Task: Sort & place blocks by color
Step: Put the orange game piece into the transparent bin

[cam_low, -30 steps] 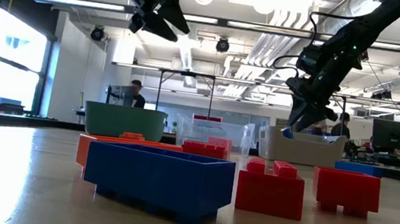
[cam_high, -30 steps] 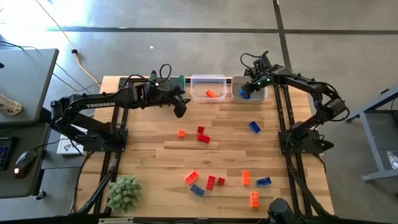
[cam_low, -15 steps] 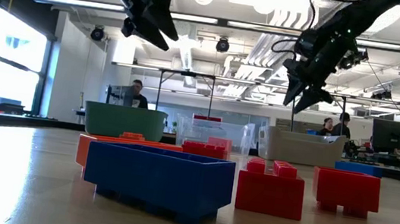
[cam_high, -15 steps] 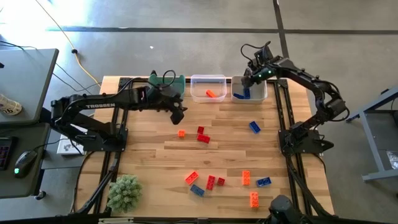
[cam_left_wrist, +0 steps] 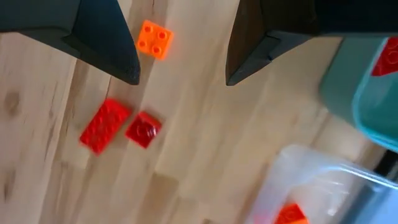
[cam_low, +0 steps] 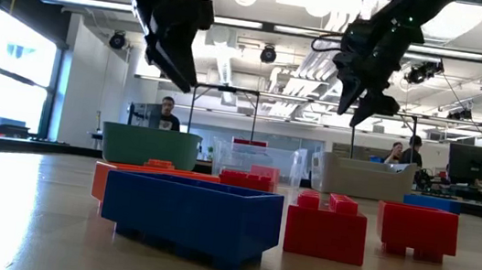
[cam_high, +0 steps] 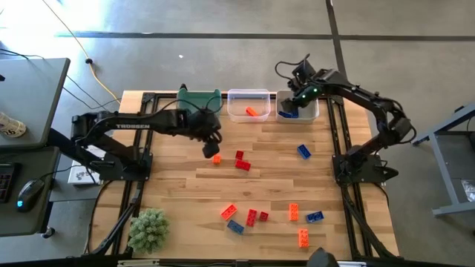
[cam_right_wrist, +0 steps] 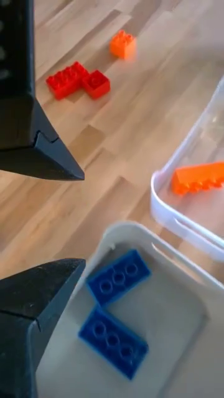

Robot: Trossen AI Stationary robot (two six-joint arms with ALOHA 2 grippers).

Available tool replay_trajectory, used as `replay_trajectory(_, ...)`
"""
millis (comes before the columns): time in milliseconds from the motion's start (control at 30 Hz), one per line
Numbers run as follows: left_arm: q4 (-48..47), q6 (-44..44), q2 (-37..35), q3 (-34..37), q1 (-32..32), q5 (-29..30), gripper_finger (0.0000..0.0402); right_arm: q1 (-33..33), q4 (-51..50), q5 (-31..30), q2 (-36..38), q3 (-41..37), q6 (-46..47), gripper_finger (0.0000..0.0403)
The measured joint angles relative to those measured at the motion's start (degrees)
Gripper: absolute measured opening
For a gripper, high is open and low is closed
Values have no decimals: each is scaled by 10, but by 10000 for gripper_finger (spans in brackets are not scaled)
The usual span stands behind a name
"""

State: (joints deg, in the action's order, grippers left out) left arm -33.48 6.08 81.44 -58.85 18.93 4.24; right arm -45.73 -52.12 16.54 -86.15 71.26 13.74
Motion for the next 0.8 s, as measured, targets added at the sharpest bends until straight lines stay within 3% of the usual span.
replay_trajectory(367,-30,-121,70,0,-50,-21,225,99,0,-67,0,0,91,201)
replay_trajectory(800,-27,-133,150,0,-84,2,225,170,0,-117,0,0,120,201)
